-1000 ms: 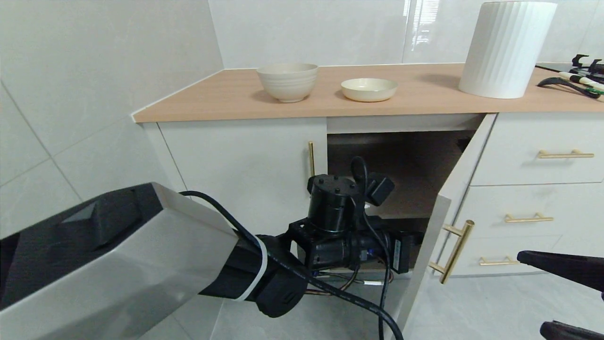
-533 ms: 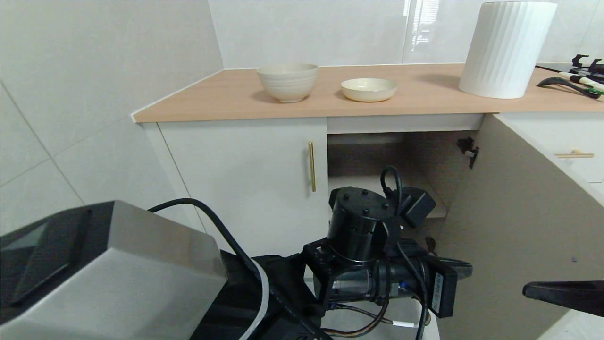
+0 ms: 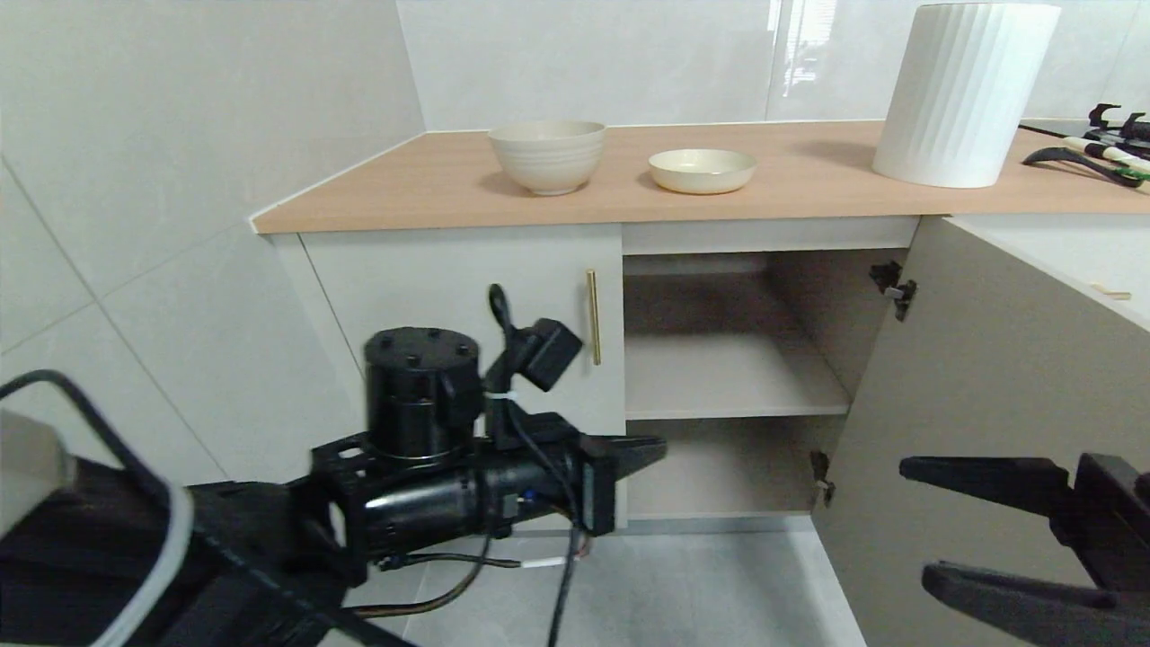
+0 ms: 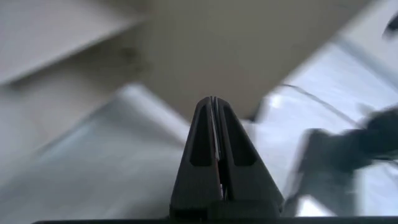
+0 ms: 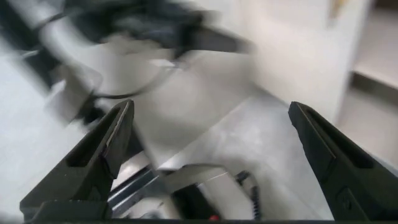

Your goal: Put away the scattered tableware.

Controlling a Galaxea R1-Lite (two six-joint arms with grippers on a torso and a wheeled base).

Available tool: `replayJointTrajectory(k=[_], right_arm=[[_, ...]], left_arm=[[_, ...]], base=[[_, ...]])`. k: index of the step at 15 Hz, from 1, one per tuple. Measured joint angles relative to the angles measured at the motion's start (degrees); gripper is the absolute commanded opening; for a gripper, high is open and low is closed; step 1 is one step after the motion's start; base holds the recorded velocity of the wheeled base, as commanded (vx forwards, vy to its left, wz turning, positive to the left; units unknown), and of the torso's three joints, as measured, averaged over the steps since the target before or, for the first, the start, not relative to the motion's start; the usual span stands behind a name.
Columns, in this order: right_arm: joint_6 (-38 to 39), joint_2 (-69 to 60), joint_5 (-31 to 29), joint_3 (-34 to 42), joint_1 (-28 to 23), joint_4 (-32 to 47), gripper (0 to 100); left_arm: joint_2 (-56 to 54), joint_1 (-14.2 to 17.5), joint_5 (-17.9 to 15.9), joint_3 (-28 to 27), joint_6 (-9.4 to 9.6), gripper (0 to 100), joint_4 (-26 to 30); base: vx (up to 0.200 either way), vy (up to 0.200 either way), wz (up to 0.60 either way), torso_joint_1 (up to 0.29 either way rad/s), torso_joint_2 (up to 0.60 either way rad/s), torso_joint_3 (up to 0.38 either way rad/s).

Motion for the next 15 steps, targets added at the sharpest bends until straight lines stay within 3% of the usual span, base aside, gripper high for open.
replayJointTrajectory(k=[3,5,7,8,10,15], right_arm=[[-0.4,5.6,-2.5,-6.7,-1.9,0.3,100],[-0.4,8.2,-3.8,-11.7,-2.3,7.3,100],[-0.5,9.8,-11.0,-14.4,-2.4,11.6,100],[-0.5,10.1,-14.6,-15.1,-2.4,11.9,100],[-0.5,9.9,-18.4,-16.2,-2.5,14.3,100],[-0.4,10.1,-24.7,-20.2,-2.5,20.8,100]], left_arm=[[-12.0,6.3,4.0,9.3,3.44,0,4.5],[-20.5,8.8,6.3,12.2,4.71,0,12.8],[-28.3,11.6,7.6,12.9,5.24,0,21.2],[-31.3,13.6,7.8,12.7,5.33,100,24.7],[-35.0,16.5,8.2,10.4,4.95,100,28.4],[-36.6,21.0,10.9,7.2,4.02,100,28.7]], base=[[0.000,0.000,0.00,0.000,0.00,0.000],[0.000,0.000,0.00,0.000,0.00,0.000],[0.000,0.000,0.00,0.000,0.00,0.000],[0.000,0.000,0.00,0.000,0.00,0.000],[0.000,0.000,0.00,0.000,0.00,0.000],[0.000,0.000,0.00,0.000,0.00,0.000]])
